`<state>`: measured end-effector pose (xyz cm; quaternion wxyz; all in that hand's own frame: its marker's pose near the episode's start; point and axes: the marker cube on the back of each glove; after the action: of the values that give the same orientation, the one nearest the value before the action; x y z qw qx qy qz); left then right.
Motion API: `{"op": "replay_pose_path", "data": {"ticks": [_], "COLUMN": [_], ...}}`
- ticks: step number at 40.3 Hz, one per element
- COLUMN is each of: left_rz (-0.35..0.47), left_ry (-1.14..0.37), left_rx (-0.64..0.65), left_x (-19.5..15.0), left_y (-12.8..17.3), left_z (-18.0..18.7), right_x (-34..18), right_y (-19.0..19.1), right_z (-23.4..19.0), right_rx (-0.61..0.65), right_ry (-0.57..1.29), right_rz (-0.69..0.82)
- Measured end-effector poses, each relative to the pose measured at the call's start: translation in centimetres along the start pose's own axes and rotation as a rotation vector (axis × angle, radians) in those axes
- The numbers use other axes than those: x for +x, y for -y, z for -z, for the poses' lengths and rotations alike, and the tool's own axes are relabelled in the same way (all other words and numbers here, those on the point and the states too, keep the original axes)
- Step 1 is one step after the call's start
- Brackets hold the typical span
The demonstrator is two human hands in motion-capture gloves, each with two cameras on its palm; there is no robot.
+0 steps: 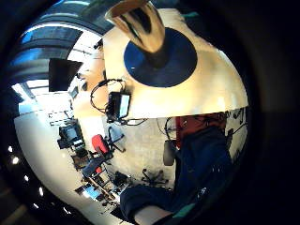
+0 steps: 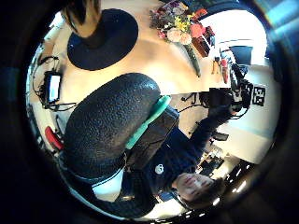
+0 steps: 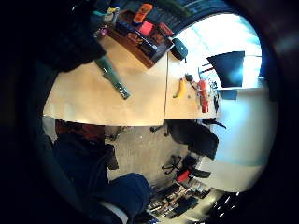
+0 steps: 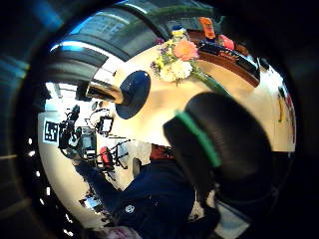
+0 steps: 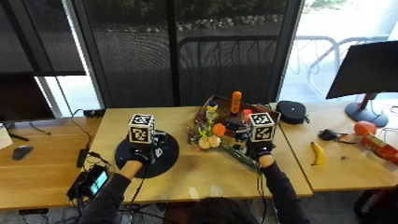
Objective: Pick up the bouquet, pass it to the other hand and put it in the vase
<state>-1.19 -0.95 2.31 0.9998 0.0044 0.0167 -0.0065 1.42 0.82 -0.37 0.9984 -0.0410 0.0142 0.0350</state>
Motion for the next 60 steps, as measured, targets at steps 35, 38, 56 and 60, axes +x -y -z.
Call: {"op": "replay_pose_path", "data": {"ticks": [35, 38, 56, 60], "left_rz": [-0.175, -0.183, -0.212, -0.206], "left_ry": [0.055, 0.052, 0.048, 0.056], "left_rx": [-0.013, -0.017, -0.065, -0.083], "left_x": [5.3, 5.5, 5.8, 6.0], "left_y": [2.6, 2.9, 3.7, 3.7], "left_z": [-0.5, -0.7, -2.8, -3.1], "right_x": [8.0, 8.6, 7.5, 7.2], "right_y": [7.0, 8.5, 8.0, 8.1], "right_z": [-6.6, -8.6, -17.5, -18.8], "right_rx": [-0.469, -0.362, -0.357, -0.412], "right_ry": [0.357, 0.358, 0.25, 0.268], "right_rz": [-0.52, -0.47, -0.652, -0.614]}}
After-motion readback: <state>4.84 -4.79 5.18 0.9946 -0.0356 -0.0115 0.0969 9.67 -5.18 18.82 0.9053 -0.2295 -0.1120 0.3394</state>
